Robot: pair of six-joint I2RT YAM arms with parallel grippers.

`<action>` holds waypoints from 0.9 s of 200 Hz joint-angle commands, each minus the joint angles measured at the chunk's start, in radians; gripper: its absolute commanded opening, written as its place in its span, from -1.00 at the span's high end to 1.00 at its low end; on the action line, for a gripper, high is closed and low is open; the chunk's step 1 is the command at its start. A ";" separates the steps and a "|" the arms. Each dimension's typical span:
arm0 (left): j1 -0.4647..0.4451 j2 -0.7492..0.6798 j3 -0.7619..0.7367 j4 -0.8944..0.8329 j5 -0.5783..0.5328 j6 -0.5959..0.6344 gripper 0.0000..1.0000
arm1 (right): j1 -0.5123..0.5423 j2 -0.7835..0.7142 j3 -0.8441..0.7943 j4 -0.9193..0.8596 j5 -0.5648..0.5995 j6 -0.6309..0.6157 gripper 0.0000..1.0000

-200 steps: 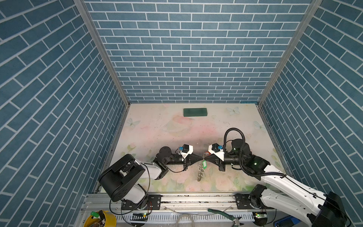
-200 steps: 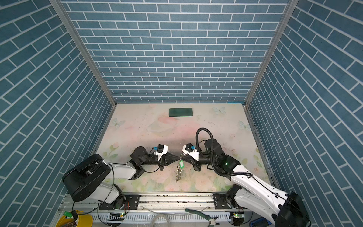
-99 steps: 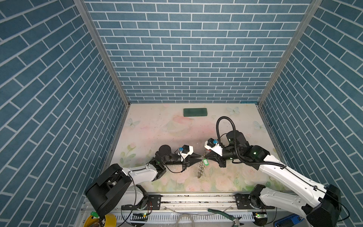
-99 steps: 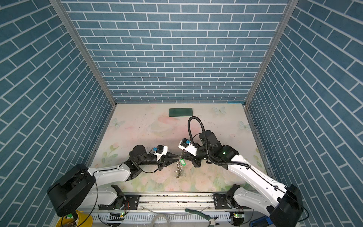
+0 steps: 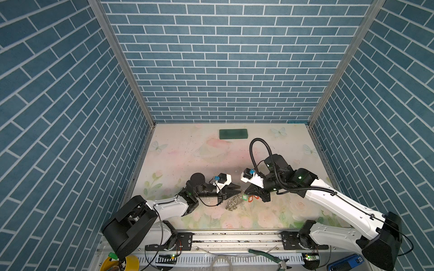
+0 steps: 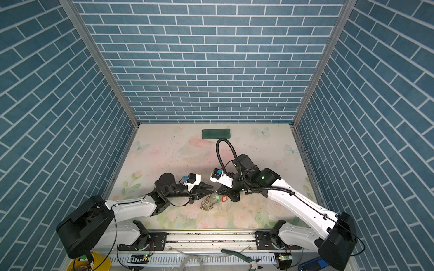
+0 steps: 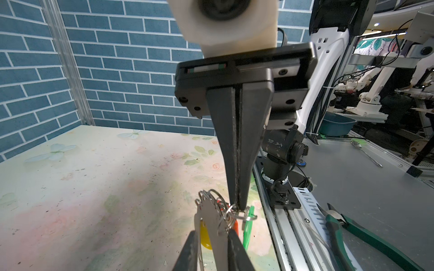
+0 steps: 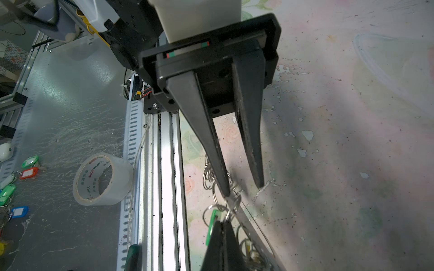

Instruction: Put the keys on the keyring

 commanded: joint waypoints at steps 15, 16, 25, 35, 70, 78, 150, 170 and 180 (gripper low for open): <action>-0.002 0.031 0.023 0.049 0.076 -0.022 0.52 | 0.005 0.012 0.071 0.002 -0.052 -0.062 1.00; -0.002 0.032 0.023 0.050 0.077 -0.022 0.52 | 0.006 0.012 0.071 0.001 -0.053 -0.064 1.00; -0.003 0.042 0.026 0.057 0.090 -0.026 0.51 | 0.006 0.015 0.069 0.005 -0.056 -0.066 1.00; -0.006 0.050 0.030 0.057 0.105 -0.027 0.51 | 0.006 0.019 0.072 0.006 -0.059 -0.068 1.00; -0.011 0.067 0.039 0.055 0.117 -0.029 0.52 | 0.006 0.026 0.073 0.012 -0.072 -0.074 1.00; -0.011 0.066 0.039 0.054 0.117 -0.030 0.54 | 0.006 0.031 0.074 0.011 -0.075 -0.076 1.00; -0.011 0.059 0.040 0.051 0.118 -0.036 0.80 | 0.006 0.050 0.073 0.001 -0.060 -0.092 1.00; -0.011 0.061 0.043 0.046 0.125 -0.038 0.91 | 0.006 0.044 0.067 0.013 -0.033 -0.087 1.00; -0.011 0.063 0.043 0.047 0.123 -0.039 0.93 | 0.005 0.040 0.063 0.023 -0.017 -0.082 1.00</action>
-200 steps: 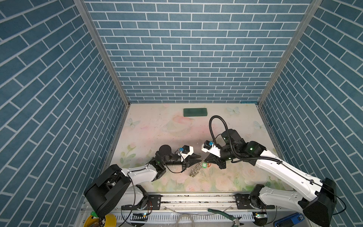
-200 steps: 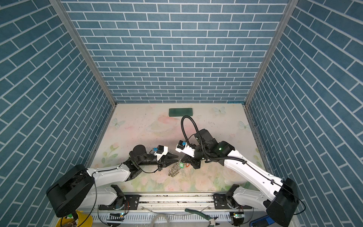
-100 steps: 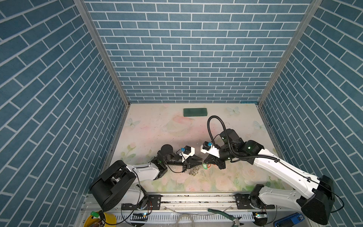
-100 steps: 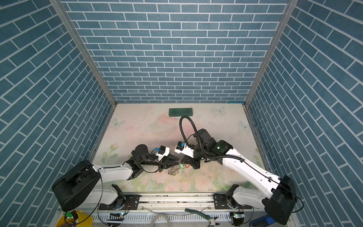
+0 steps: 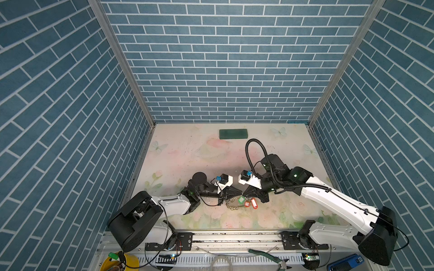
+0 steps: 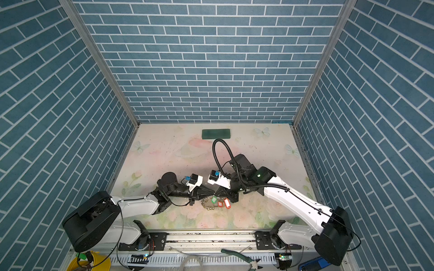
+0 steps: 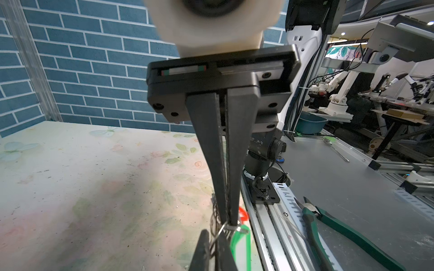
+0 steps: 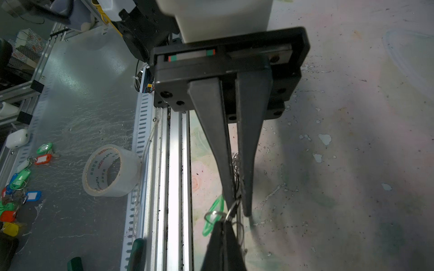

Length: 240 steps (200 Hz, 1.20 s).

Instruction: Put the keys on the keyring

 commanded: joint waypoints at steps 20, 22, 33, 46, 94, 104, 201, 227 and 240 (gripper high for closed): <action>-0.006 0.000 0.027 0.014 0.031 0.002 0.97 | -0.010 -0.024 0.033 0.066 0.048 -0.021 1.00; -0.006 0.000 0.026 0.013 0.030 0.002 0.98 | -0.011 -0.026 0.032 0.069 0.049 -0.021 1.00; -0.006 -0.001 0.028 0.008 0.030 0.003 1.00 | -0.017 -0.033 0.026 0.081 0.056 -0.015 1.00; -0.006 -0.002 0.028 0.006 0.026 0.003 1.00 | -0.019 -0.037 0.021 0.086 0.065 -0.011 1.00; -0.006 -0.013 0.028 -0.010 -0.006 0.006 1.00 | -0.022 -0.045 0.007 0.102 0.110 -0.005 1.00; -0.006 -0.016 0.028 -0.020 -0.023 0.010 1.00 | -0.023 -0.048 0.003 0.104 0.122 -0.005 0.97; -0.007 -0.080 0.013 -0.099 -0.180 0.071 1.00 | -0.022 -0.097 -0.050 0.181 0.234 0.071 0.68; -0.005 -0.087 0.007 -0.091 -0.235 0.066 1.00 | -0.018 -0.138 -0.114 0.276 0.207 0.126 0.71; -0.005 -0.091 0.003 -0.078 -0.264 0.058 1.00 | -0.019 -0.162 -0.156 0.331 0.176 0.144 0.76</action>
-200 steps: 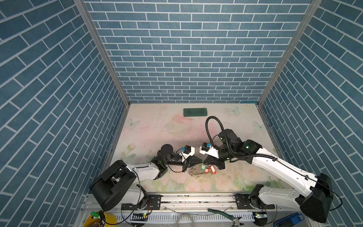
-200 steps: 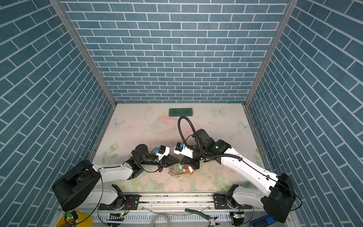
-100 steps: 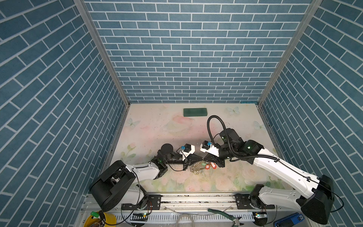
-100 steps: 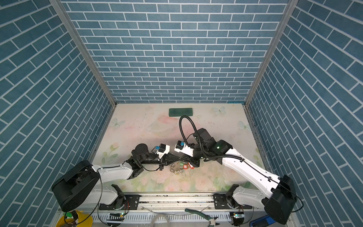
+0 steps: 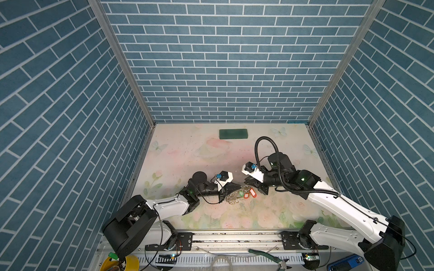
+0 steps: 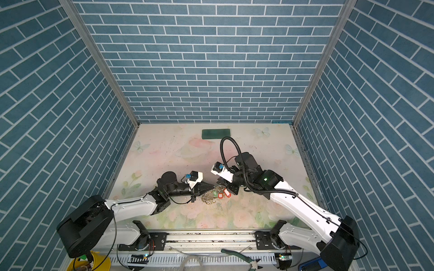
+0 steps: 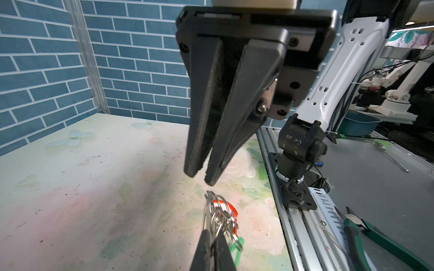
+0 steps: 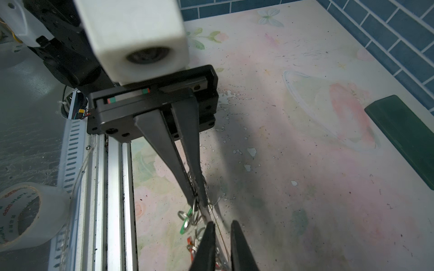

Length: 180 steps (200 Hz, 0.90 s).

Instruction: Put the keys on the keyring

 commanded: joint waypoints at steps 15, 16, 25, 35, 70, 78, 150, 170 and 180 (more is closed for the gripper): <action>-0.002 -0.023 -0.015 0.069 -0.095 -0.025 1.00 | 0.001 -0.081 -0.126 0.182 -0.046 0.077 0.77; -0.001 -0.022 -0.015 0.073 -0.096 -0.029 1.00 | 0.001 -0.083 -0.129 0.186 -0.047 0.077 0.77; 0.001 -0.013 -0.018 0.103 -0.114 -0.054 1.00 | 0.001 -0.105 -0.166 0.247 -0.037 0.080 0.77; 0.006 -0.001 -0.019 0.138 -0.128 -0.086 1.00 | 0.001 -0.126 -0.209 0.320 -0.009 0.092 0.77; 0.013 0.000 -0.024 0.172 -0.197 -0.138 1.00 | 0.001 -0.127 -0.289 0.477 0.006 0.148 0.73; 0.013 -0.009 -0.024 0.158 -0.218 -0.138 1.00 | 0.002 -0.115 -0.298 0.513 -0.008 0.164 0.72; 0.012 -0.047 -0.006 0.080 -0.287 -0.150 1.00 | 0.034 0.007 -0.348 0.721 0.035 0.176 0.64; 0.013 -0.043 -0.006 0.090 -0.282 -0.157 1.00 | 0.036 0.031 -0.348 0.734 0.048 0.171 0.64; 0.013 -0.043 -0.008 0.098 -0.279 -0.158 1.00 | 0.036 0.040 -0.347 0.737 0.049 0.171 0.64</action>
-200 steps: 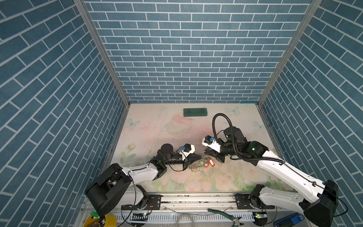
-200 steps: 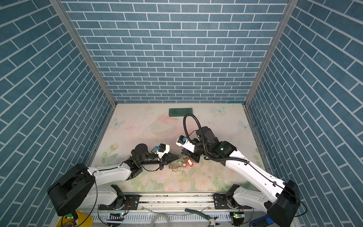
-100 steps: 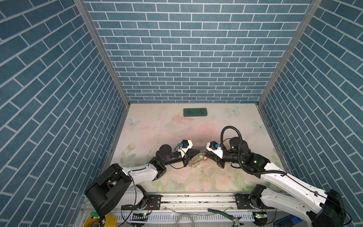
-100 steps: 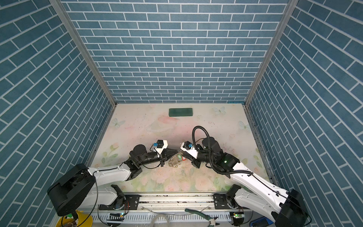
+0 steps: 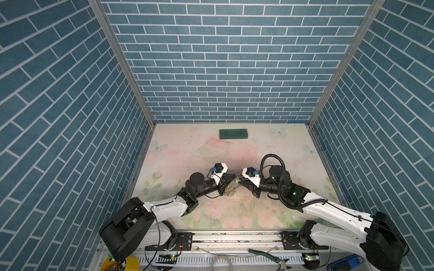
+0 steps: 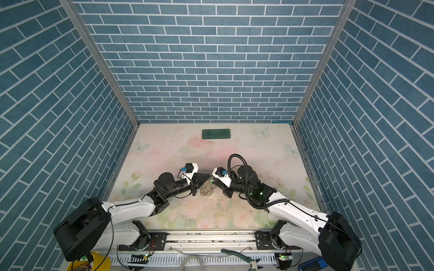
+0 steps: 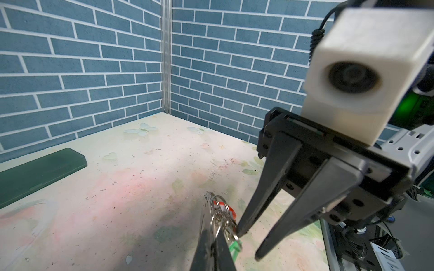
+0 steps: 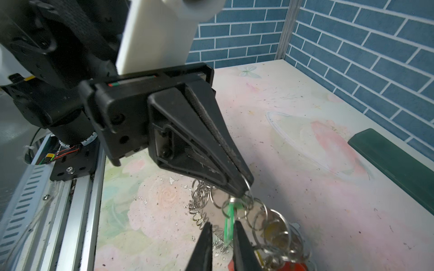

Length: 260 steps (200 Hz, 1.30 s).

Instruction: Put the keys on the keyring

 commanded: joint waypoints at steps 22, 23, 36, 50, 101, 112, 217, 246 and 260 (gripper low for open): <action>0.004 -0.015 0.008 0.055 -0.002 -0.017 1.00 | 0.005 0.033 0.000 0.058 0.027 0.019 0.64; 0.004 -0.015 0.007 0.056 -0.001 -0.016 1.00 | 0.005 0.033 0.000 0.058 0.028 0.019 0.64; 0.004 -0.016 0.007 0.058 -0.002 -0.018 1.00 | 0.005 0.039 -0.002 0.064 0.025 0.024 0.64; 0.004 -0.015 0.006 0.062 -0.007 -0.019 1.00 | 0.005 0.047 0.002 0.064 0.021 0.033 0.63; 0.004 -0.008 -0.008 0.122 -0.046 -0.059 1.00 | 0.005 0.081 0.021 0.049 0.025 0.052 1.00; 0.004 -0.007 -0.008 0.141 -0.068 -0.088 1.00 | 0.005 0.098 0.029 0.049 0.009 0.065 1.00; 0.004 0.048 -0.009 0.268 -0.130 -0.189 1.00 | 0.050 0.202 0.105 0.100 -0.103 0.116 1.00; 0.004 0.040 -0.011 0.248 -0.128 -0.168 1.00 | 0.053 0.195 0.109 0.061 -0.072 0.096 1.00; 0.004 0.027 -0.016 0.222 -0.130 -0.145 1.00 | 0.051 0.171 0.102 0.022 -0.048 0.079 1.00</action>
